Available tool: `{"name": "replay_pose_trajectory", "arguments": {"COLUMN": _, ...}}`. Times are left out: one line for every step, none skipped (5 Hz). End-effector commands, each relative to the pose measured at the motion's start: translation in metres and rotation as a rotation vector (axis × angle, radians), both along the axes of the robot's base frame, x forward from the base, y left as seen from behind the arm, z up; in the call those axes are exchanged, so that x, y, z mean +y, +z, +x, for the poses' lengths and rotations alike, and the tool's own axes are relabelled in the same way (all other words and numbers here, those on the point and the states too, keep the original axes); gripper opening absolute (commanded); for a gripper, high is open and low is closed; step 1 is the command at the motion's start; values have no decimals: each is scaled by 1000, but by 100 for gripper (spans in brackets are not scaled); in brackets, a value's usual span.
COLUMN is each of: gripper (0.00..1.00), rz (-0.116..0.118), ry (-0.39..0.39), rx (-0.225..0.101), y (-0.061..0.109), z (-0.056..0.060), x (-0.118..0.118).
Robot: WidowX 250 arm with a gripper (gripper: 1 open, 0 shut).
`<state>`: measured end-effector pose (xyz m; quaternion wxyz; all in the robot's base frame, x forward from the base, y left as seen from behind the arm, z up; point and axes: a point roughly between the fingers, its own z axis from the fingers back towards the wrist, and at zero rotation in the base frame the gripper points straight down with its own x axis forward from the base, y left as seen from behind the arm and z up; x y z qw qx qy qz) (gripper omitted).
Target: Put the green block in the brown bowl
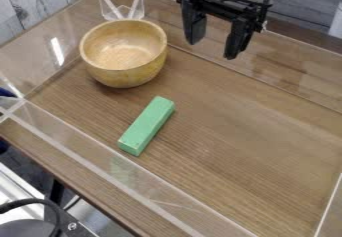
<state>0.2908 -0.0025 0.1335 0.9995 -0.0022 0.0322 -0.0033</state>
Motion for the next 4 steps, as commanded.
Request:
{"name": "replay_pose_trajectory", "arguments": {"gripper": 100, "rz": 2, "ry": 2, "rx": 19, "y": -8, "z": -9, "x": 3}}
{"name": "replay_pose_trajectory", "arguments": {"gripper": 100, "rz": 17, "ry": -93, "rx": 47, "y": -4, "z": -25, "x": 22}}
{"name": "replay_pose_trajectory", "arguments": {"gripper": 100, "rz": 25, "ry": -144, "rx": 53, "y": -4, "z": -41, "x": 48}}
{"name": "replay_pose_trajectory", "arguments": {"gripper": 100, "rz": 2, "ry": -161, "rx": 36, "y": -15, "z": -58, "x": 61}}
